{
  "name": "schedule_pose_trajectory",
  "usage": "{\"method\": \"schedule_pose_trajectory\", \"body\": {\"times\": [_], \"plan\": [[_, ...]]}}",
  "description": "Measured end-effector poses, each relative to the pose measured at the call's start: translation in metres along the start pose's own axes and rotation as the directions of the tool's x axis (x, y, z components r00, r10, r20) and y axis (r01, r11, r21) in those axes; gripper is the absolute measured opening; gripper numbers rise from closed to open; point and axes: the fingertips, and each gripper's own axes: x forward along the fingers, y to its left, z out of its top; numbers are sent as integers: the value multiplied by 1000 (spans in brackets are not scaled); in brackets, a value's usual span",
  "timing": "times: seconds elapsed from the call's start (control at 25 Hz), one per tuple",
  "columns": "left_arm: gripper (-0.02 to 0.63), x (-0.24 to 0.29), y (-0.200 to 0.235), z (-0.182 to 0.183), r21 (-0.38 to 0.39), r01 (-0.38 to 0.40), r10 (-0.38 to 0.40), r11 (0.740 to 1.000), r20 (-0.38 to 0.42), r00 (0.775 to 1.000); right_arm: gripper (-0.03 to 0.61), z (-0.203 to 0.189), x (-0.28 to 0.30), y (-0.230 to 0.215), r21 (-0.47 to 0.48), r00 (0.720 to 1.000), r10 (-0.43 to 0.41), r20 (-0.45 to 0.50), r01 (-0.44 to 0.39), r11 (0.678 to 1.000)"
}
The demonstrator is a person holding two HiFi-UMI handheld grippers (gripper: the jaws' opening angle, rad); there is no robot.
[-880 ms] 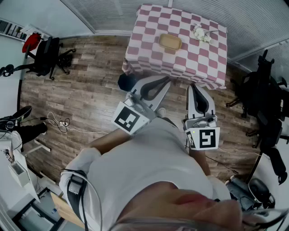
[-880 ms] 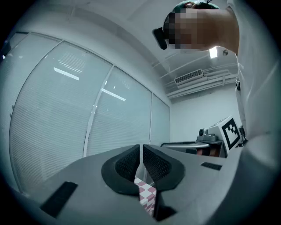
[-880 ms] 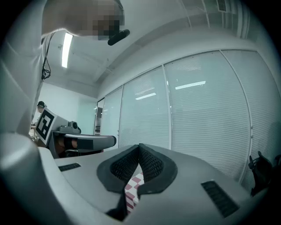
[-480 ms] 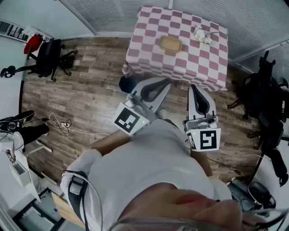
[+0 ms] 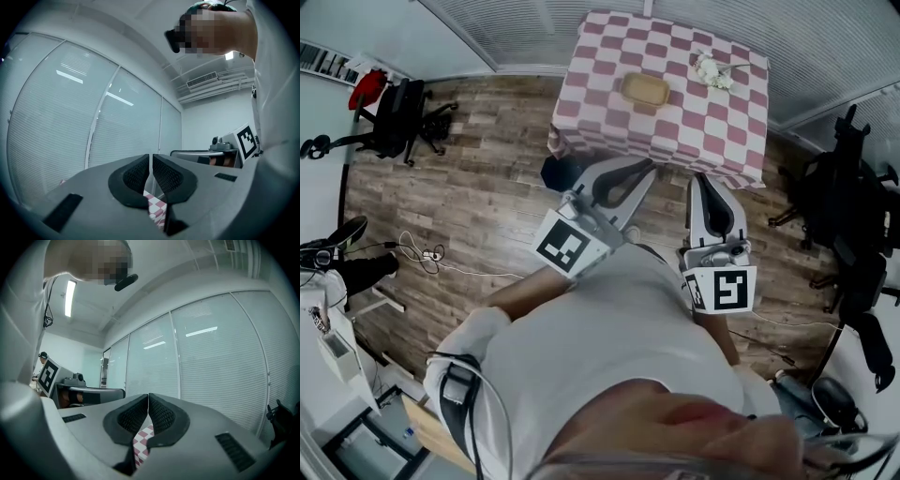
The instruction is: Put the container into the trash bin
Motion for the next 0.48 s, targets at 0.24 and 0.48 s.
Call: {"method": "schedule_pose_trajectory", "body": {"times": [0.24, 0.48], "plan": [[49, 14, -4, -10, -11, -37, 37, 999, -2, 999, 31, -7, -3, -20, 7, 1000, 20, -9, -20, 1000], [49, 27, 1, -20, -15, -61, 60, 998, -18, 998, 31, -20, 2, -33, 27, 999, 37, -32, -36, 999]]}}
